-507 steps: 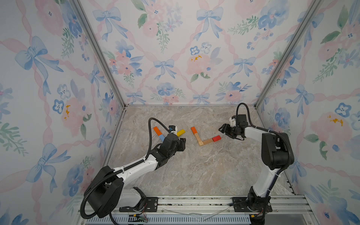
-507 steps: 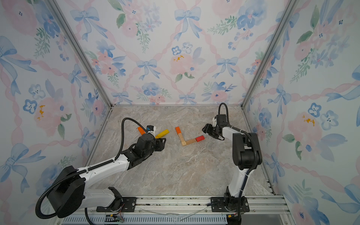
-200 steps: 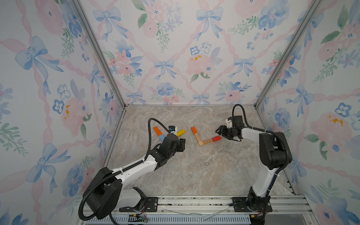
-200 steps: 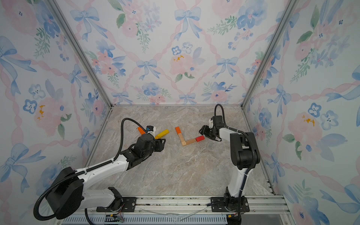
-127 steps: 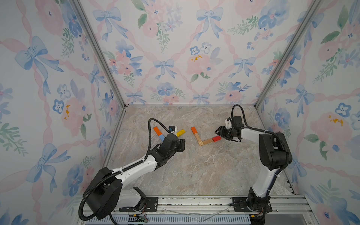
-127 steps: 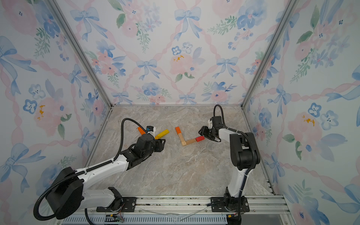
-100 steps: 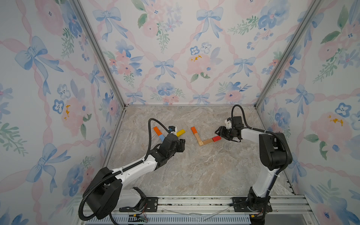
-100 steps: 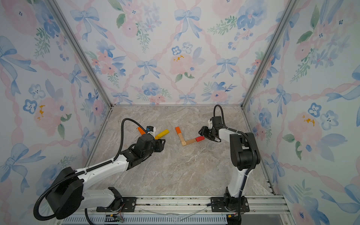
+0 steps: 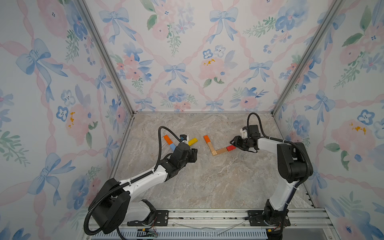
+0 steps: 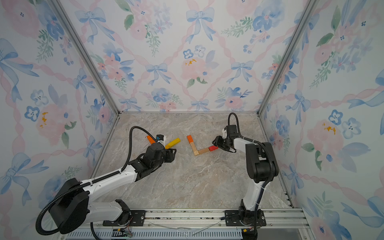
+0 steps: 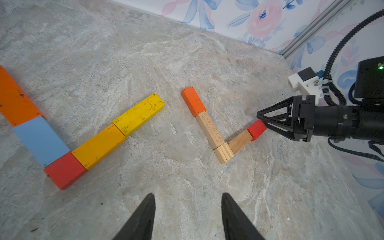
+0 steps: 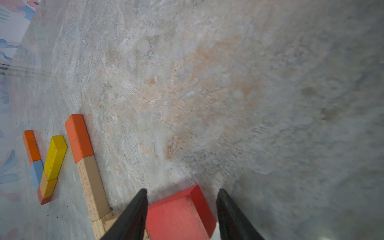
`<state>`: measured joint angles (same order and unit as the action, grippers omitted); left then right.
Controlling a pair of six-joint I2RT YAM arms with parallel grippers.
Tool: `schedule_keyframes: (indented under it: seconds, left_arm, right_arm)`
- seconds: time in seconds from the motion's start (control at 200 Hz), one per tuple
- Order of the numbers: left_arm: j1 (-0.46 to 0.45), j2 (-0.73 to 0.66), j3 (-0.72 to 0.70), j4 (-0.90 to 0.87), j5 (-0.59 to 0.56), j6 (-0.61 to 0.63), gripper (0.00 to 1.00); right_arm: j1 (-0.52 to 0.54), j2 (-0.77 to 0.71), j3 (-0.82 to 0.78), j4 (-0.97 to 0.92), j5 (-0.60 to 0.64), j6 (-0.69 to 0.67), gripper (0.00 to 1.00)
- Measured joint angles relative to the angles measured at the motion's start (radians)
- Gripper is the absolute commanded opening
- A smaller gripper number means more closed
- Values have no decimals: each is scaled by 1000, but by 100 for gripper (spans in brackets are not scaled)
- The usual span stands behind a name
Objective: Assemble the letter v with building blocks
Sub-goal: Assemble the building block at the center of the board.
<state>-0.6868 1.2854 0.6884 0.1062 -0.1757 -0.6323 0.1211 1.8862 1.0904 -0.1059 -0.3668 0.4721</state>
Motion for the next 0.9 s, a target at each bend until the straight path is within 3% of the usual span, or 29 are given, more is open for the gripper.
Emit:
schedule_keyframes:
  seconds: [0.9]
  left_arm:
    - [0,0,0,0,-1,0,54]
  right_arm:
    - [11,0,-5,-15,0,14,42]
